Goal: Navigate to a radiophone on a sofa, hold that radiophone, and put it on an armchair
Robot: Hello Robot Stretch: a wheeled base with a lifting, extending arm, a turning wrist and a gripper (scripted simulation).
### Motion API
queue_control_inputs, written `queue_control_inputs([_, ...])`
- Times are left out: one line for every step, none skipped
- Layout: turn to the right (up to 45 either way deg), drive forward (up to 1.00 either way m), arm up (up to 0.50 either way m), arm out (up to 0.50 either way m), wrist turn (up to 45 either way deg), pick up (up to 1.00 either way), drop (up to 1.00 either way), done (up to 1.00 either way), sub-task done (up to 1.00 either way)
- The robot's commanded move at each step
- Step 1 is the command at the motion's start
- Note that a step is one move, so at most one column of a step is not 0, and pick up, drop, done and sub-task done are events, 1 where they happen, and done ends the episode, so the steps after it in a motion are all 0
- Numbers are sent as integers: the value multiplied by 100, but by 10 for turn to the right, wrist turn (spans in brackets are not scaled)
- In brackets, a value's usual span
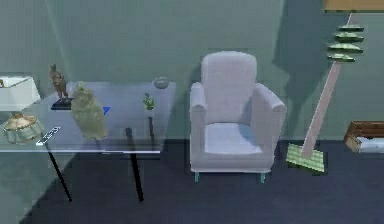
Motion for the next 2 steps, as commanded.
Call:
queue_control_inputs([0,15,0,0,0,0,0,0,0])
queue_control_inputs([360,0,0,0,0,0,0,0,0])
